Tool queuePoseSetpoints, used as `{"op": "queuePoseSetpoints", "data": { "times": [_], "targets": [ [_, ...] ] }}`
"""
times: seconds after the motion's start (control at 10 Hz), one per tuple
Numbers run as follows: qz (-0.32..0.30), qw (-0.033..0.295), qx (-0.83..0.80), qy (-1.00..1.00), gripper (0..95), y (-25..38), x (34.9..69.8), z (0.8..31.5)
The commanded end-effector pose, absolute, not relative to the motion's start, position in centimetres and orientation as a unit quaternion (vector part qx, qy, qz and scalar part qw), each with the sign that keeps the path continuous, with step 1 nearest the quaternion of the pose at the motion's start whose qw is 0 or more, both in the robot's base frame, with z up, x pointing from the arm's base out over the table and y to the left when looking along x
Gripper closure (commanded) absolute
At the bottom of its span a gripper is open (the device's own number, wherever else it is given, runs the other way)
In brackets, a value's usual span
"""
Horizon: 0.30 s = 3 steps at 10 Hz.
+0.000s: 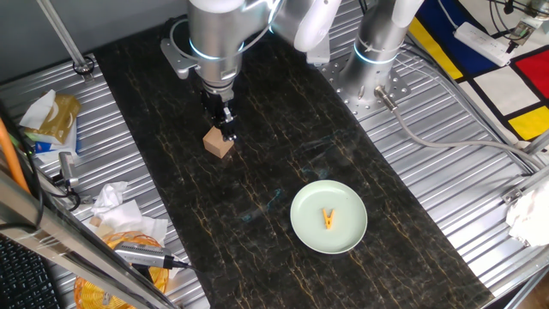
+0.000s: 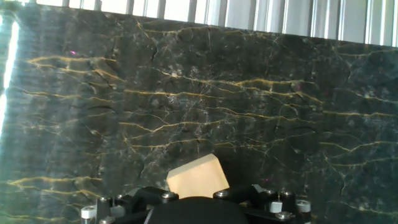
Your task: Approach and touch the side of the small block
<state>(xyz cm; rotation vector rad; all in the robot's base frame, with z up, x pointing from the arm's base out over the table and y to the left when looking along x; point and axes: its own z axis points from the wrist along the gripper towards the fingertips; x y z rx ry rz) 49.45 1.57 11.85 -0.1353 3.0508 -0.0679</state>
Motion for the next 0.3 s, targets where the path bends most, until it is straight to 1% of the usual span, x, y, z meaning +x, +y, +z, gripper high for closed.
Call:
{"op": "queuePoseSetpoints", "data": {
  "times": [0.1,0.3],
  "targets": [
    [-0.021,0.043,-0.045,0.998,19.0,1.60,49.50,11.85],
    [-0.021,0.040,-0.047,0.998,19.0,1.60,49.50,11.85]
  ]
}}
